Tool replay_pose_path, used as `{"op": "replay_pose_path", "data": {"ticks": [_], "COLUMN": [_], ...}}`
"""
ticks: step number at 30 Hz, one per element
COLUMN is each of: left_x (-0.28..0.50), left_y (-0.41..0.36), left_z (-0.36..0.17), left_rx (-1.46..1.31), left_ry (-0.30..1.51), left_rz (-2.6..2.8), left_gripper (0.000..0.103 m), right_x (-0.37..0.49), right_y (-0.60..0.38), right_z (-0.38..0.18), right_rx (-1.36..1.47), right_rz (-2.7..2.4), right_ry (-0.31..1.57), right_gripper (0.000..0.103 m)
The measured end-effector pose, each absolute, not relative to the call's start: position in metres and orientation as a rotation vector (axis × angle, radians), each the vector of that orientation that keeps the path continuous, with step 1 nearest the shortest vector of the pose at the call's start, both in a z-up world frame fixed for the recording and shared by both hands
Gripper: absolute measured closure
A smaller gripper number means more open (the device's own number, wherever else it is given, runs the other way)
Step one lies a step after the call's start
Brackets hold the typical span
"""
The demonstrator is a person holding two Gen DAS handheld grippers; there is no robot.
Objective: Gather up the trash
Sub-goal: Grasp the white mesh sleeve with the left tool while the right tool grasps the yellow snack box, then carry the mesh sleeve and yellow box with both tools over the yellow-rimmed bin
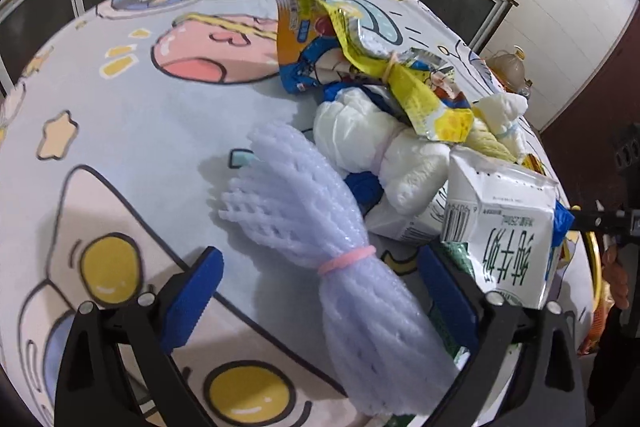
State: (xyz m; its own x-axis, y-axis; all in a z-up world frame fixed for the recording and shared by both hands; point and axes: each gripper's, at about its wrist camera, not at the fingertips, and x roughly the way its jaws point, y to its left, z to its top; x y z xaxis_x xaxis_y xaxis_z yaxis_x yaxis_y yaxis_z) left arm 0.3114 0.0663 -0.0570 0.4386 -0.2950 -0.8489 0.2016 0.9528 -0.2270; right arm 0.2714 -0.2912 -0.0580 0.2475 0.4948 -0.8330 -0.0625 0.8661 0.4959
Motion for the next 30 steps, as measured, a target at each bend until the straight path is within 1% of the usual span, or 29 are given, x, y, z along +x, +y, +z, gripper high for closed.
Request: {"op": "replay_pose_path", "data": {"ticks": [1, 2, 3, 4, 5, 6, 7, 8, 10, 12, 23, 30], "left_x": [0.311, 0.312, 0.313, 0.313, 0.313, 0.314, 0.314, 0.313, 0.309, 0.301, 0.251, 0.220], "left_y": [0.066, 0.066, 0.067, 0.068, 0.069, 0.072, 0.074, 0.076, 0.080, 0.084, 0.107, 0.095], "left_z": [-0.059, -0.061, -0.062, -0.062, -0.062, -0.062, -0.062, -0.061, -0.057, -0.046, 0.013, 0.037], "left_rx": [-0.100, -0.101, -0.104, -0.109, -0.116, -0.133, -0.146, -0.151, -0.147, -0.162, -0.178, -0.153], "left_ry": [1.079, 1.087, 1.088, 1.088, 1.089, 1.094, 1.095, 1.092, 1.080, 1.048, 0.902, 0.841], "left_rz": [-0.311, -0.302, -0.297, -0.297, -0.301, -0.309, -0.309, -0.306, -0.299, -0.306, -0.314, -0.340], "left_gripper": [0.029, 0.034, 0.042, 0.059, 0.068, 0.075, 0.078, 0.078, 0.079, 0.079, 0.079, 0.079], "right_x": [0.271, 0.271, 0.271, 0.271, 0.269, 0.268, 0.267, 0.265, 0.261, 0.257, 0.225, 0.197], "right_y": [-0.290, -0.288, -0.287, -0.286, -0.287, -0.287, -0.287, -0.288, -0.290, -0.293, -0.320, -0.335], "right_z": [-0.059, -0.061, -0.063, -0.064, -0.063, -0.062, -0.060, -0.057, -0.052, -0.045, -0.012, -0.003], "right_rx": [0.389, 0.378, 0.373, 0.371, 0.367, 0.363, 0.356, 0.346, 0.341, 0.334, 0.375, 0.406], "right_rz": [0.390, 0.385, 0.388, 0.391, 0.391, 0.390, 0.390, 0.386, 0.383, 0.378, 0.381, 0.404], "right_ry": [1.278, 1.284, 1.292, 1.291, 1.285, 1.280, 1.272, 1.260, 1.245, 1.226, 1.130, 1.098], "right_gripper": [0.041, 0.044, 0.046, 0.049, 0.050, 0.053, 0.057, 0.059, 0.067, 0.069, 0.069, 0.069]}}
